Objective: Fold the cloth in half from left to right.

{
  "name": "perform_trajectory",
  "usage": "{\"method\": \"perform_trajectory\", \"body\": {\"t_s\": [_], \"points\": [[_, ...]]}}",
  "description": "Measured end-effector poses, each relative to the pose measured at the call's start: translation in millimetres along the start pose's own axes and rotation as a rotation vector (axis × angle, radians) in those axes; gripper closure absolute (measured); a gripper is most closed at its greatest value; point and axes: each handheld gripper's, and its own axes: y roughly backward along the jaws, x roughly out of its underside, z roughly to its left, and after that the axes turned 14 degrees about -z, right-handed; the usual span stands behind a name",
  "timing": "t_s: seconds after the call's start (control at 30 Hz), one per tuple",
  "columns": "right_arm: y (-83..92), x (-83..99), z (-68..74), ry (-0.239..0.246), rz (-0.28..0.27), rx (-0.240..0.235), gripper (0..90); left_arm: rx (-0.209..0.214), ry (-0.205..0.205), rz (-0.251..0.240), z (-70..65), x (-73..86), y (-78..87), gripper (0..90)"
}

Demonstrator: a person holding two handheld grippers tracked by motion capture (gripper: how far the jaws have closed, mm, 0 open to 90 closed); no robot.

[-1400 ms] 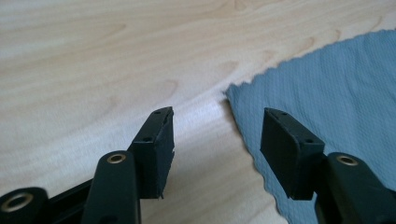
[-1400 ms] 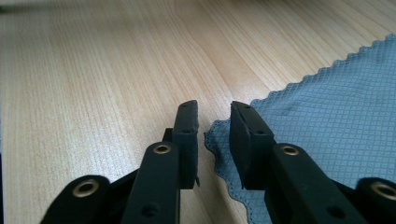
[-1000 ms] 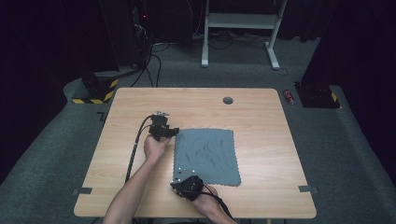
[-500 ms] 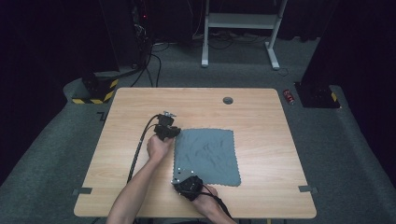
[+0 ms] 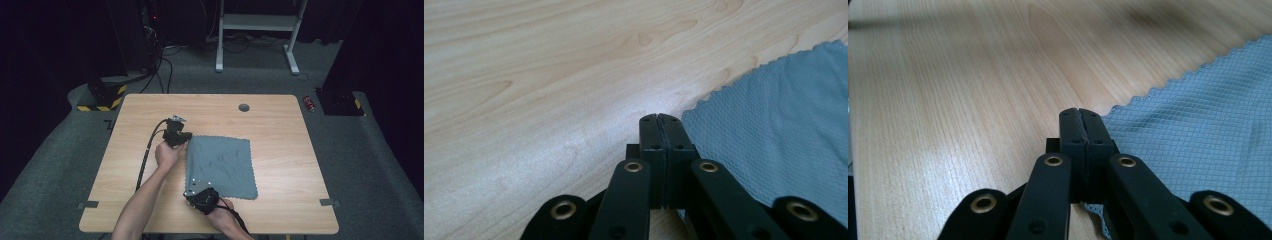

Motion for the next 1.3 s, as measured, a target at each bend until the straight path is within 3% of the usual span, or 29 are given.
{"method": "perform_trajectory", "body": {"t_s": [0.17,0.47,0.93,1.1,1.3], "points": [[2.4,-6.1,-1.4,0.001,-0.013,-0.004,89.8,-0.004,-0.014,-0.008,0.6,-7.4,4.9,89.8],[3.3,-19.0,0.7,0.019,-0.049,-0.020,89.9,-0.017,0.003,-0.007,12.3,-9.2,16.0,89.9],[-1.3,-48.9,11.2,0.053,-0.134,-0.057,89.9,-0.052,0.022,-0.063,36.4,-20.2,60.1,89.9],[2.2,-43.0,9.2,0.041,-0.126,-0.048,89.9,-0.041,0.029,-0.056,33.4,-18.7,55.3,89.9],[12.5,-27.6,2.4,0.007,-0.115,-0.019,89.9,-0.006,0.020,-0.045,17.3,-15.9,35.7,89.9]]}}
